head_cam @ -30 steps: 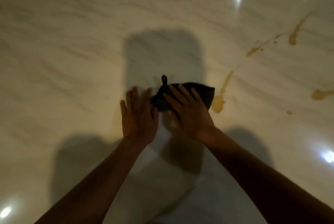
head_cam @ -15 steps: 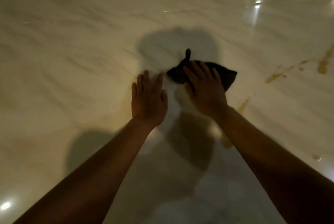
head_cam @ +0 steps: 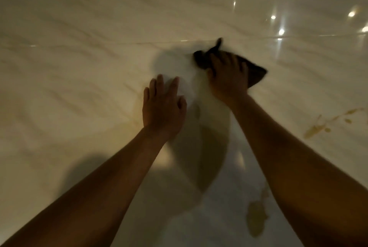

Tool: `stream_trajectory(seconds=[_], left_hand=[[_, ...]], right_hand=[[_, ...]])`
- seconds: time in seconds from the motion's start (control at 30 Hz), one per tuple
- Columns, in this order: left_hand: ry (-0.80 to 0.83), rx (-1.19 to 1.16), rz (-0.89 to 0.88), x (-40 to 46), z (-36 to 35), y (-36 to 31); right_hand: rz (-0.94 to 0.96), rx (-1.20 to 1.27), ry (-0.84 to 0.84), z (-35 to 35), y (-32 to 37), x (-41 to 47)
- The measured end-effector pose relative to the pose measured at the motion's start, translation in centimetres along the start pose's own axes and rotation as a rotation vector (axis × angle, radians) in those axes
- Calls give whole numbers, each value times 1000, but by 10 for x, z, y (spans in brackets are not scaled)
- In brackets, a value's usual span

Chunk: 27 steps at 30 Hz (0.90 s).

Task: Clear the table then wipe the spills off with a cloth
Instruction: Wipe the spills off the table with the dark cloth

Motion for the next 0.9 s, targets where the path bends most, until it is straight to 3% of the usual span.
stream_trajectory(seconds=[0.1, 0.17, 0.23, 0.33, 0.4, 0.47, 0.6, 0.7, 0.77, 0.9], left_hand=[[-33, 4, -23, 24, 0, 0], [-56, 23, -29, 31, 0, -1], [-79, 41, -28, 32, 1, -4], [-103, 38, -24, 32, 2, -4], [-108, 28, -19, 34, 1, -2], [-101, 17, -20, 33, 0, -1], [-81, 34, -27, 30, 0, -3], [-56, 61, -57, 32, 3, -8], [-44, 91, -89, 30, 4, -14], [-18, 118, -145, 7, 7, -28]], right_hand=[[256, 15, 88, -11, 42, -19], [290, 17, 105, -13, 35, 9], [205, -4, 38, -8, 2, 49], [-84, -5, -85, 8, -76, 99], [-287, 1, -68, 8, -108, 106], [-329, 17, -27, 6, -100, 93], [101, 45, -11, 7, -22, 0], [326, 13, 63, 11, -16, -69], [251, 13, 0, 23, -48, -62], [-155, 0, 8, 24, -97, -52]])
Point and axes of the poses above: each hand's wrist, its own x-axis towards the middle knuckle, its own z-axis out of the back of the hand, y = z × x, the point moved 9 cm from there along x, towards the middle knuckle, and after that the axes turned 14 degrees about -z, right-handed, at the moved point
